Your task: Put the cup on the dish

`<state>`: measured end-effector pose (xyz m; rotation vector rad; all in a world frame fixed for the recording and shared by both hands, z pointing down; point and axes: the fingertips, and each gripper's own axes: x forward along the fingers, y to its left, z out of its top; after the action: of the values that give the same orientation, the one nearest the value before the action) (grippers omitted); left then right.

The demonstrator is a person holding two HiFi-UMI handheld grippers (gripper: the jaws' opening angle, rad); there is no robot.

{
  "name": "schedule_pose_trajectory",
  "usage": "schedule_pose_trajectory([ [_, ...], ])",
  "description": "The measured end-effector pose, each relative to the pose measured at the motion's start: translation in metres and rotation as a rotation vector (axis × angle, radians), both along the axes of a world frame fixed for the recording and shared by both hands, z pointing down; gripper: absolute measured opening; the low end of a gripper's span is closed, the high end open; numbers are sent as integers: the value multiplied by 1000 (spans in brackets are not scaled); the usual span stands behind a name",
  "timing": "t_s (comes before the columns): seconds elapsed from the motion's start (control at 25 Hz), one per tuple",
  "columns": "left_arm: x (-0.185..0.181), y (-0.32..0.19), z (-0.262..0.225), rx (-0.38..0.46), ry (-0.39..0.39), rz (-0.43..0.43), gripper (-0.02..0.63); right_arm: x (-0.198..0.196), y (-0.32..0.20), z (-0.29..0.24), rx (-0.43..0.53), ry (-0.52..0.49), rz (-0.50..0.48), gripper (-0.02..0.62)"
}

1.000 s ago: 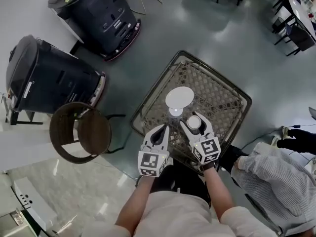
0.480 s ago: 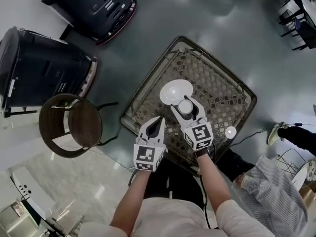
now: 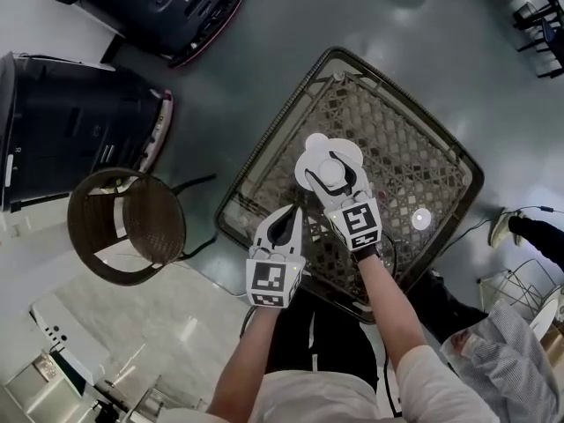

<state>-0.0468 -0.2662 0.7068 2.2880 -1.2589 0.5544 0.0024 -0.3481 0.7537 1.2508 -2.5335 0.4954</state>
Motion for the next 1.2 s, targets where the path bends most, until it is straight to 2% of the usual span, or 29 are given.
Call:
schedule_pose_trajectory([
  [0.32, 0, -6, 22, -12, -9, 13, 5, -10, -24, 28, 39, 47, -38, 255],
  [0.72, -1, 0, 34, -35, 5, 15, 5, -14, -25, 40, 67, 106, -64, 256],
  [0.96, 0, 2, 33, -38, 27, 9, 5, -17, -18, 46, 71, 195, -92, 258],
  [1.2, 1, 8, 33, -42, 25, 21, 5, -15, -15, 53, 6, 217, -78, 271],
])
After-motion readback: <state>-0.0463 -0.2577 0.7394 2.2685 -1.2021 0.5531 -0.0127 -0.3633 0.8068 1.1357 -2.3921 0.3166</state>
